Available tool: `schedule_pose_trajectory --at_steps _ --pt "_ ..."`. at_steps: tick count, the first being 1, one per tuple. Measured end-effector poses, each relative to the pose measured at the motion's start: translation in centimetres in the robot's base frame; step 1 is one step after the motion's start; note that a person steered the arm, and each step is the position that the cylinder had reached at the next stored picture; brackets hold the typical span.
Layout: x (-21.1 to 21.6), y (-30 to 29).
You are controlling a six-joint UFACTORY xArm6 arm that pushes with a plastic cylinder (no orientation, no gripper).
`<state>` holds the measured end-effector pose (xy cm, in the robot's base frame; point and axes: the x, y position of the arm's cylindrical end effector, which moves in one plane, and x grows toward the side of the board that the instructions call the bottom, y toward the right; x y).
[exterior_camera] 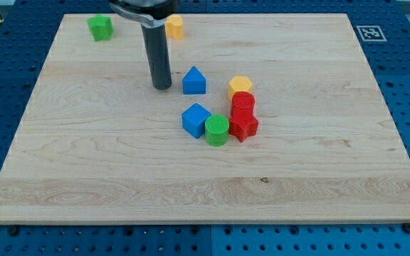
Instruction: Place the blue triangle towards the top left of the yellow hexagon
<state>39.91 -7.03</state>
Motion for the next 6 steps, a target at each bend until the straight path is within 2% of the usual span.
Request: schedule_pose_trajectory --at_steps 1,3,5,6 --pt "0.6 2.5" --pt "-2.0 2.2" --pt "2.3 1.1" --pt "2.4 3.3"
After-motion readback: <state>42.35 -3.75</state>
